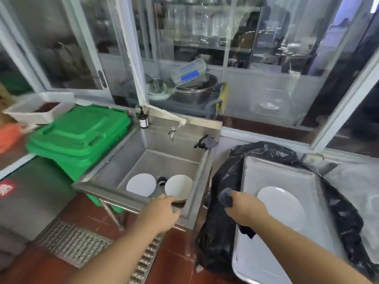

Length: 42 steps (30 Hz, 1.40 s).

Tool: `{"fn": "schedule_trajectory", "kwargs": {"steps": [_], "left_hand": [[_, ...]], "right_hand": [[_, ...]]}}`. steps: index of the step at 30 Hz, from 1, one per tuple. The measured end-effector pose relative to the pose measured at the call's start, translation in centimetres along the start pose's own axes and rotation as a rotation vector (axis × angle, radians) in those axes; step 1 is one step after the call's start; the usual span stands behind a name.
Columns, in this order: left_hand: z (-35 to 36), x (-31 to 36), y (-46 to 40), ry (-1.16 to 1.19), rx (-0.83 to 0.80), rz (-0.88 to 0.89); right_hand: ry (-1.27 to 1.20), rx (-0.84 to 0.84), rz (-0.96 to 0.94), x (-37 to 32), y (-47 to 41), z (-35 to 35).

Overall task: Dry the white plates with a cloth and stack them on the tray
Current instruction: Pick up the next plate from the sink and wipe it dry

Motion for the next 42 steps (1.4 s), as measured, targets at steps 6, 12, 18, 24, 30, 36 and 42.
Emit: {"fn": "schedule_trajectory", "kwargs": {"steps": [6, 12, 18, 24, 30, 36, 42], "left_hand": [[-2.4, -11.3, 5.5, -0.005, 0.039, -0.101], [-5.0, -22.3, 10.3, -0.035, 0.023, -0.164], [-6.4, -30.2, 12.3, -0.041, -0.023, -0.214], [-6.3, -34.4, 9.5, -0.033, -0.079, -0.213], [-7.0, -37.7, 3.1, -0.026, -0.103, -0.229], [-8.3, -39.4, -5.0, -0.024, -0.148, -0.214], [-6.7, -41.1, -11.5, 0.042, -0.257, -0.183]], "right_hand": [[0.086, 0.022, -0.162, -14.3, -0.4, 1.8], [0.144, -0.01, -0.206, -27.3, 0.0, 5.6], [0.185, -0.067, -0.213, -35.4, -0.6, 9.7], [0.224, -0.102, -0.211, -39.3, -3.7, 11.2], [0.22, -0.15, -0.183, -41.2, -10.9, 11.0], [0.18, -0.173, -0.132, -41.0, -18.7, 10.0], [0.069, -0.228, -0.021, -39.1, -23.7, 11.1]]}}
Point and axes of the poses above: each hand's wrist, its own y-axis away from the middle knuckle, its own z-axis out of the palm, x = y × z, the point moved 8 cm from there along -y, towards the middle knuckle, and after that the axes turned 15 degrees about z, right-handed, at the moved point
